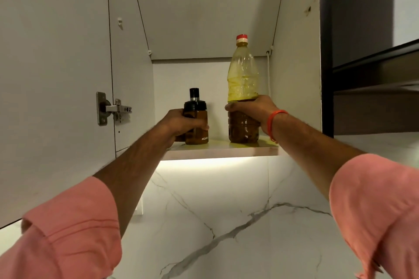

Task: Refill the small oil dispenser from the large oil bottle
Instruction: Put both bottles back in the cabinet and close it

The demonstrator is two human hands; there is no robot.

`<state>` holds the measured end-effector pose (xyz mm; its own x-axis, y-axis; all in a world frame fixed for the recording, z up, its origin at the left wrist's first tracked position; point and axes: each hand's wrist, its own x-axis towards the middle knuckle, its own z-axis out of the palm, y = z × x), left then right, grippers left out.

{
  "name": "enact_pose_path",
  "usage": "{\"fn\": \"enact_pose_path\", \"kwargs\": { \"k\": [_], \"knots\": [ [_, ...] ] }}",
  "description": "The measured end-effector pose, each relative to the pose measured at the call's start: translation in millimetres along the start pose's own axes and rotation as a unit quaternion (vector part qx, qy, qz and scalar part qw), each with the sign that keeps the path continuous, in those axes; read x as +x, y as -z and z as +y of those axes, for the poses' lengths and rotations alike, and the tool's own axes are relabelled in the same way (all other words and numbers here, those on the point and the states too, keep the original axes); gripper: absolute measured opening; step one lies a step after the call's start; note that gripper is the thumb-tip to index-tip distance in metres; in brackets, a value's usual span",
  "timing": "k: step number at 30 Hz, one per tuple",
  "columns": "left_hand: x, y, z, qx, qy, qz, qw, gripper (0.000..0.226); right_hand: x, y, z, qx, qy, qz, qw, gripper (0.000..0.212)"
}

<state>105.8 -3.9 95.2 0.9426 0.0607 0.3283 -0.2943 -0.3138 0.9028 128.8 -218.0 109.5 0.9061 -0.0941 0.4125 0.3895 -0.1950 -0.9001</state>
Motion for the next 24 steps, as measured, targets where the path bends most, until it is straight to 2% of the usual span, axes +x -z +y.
{"fn": "enact_pose_path", "kwargs": {
  "k": [3, 5, 8, 9, 13, 18, 20, 24],
  "knots": [
    [-3.0, -1.4, -0.7, -0.008, -0.001, 0.006, 1.000, 0.038, -5.7, 3.1, -3.8, -0.035, 0.006, -0.017, 0.999, 0.063],
    [-6.9, -3.2, -2.7, 0.006, -0.006, 0.022, 1.000, 0.046, -10.8, 4.5, -5.3, -0.059, 0.019, -0.004, 0.998, 0.083],
    [-21.1, -5.9, -5.4, 0.057, -0.027, 0.072, 0.995, 0.097, -31.4, 8.5, -5.3, -0.123, 0.066, 0.053, 0.989, 0.111],
    [-30.1, -6.4, -5.0, 0.064, -0.045, 0.092, 0.993, 0.106, -40.4, 9.3, -4.9, -0.157, 0.086, 0.075, 0.981, 0.113],
    [-75.8, -8.4, -5.2, 0.082, -0.135, 0.170, 0.973, 0.096, -79.5, 12.8, -1.6, -0.264, 0.162, 0.119, 0.944, 0.103],
    [-143.0, -14.4, -22.3, 0.182, -0.215, 0.168, 0.945, 0.083, -121.3, 10.5, 14.4, -0.270, 0.218, 0.109, 0.931, 0.088],
    [-169.9, -13.0, -34.8, 0.244, -0.230, 0.154, 0.929, 0.084, -138.3, 6.1, 21.0, -0.278, 0.236, 0.095, 0.926, 0.086],
    [-208.1, 0.6, -46.7, 0.364, -0.209, 0.159, 0.894, 0.088, -173.4, 0.8, 20.2, -0.312, 0.256, 0.082, 0.911, 0.088]
  ]
}}
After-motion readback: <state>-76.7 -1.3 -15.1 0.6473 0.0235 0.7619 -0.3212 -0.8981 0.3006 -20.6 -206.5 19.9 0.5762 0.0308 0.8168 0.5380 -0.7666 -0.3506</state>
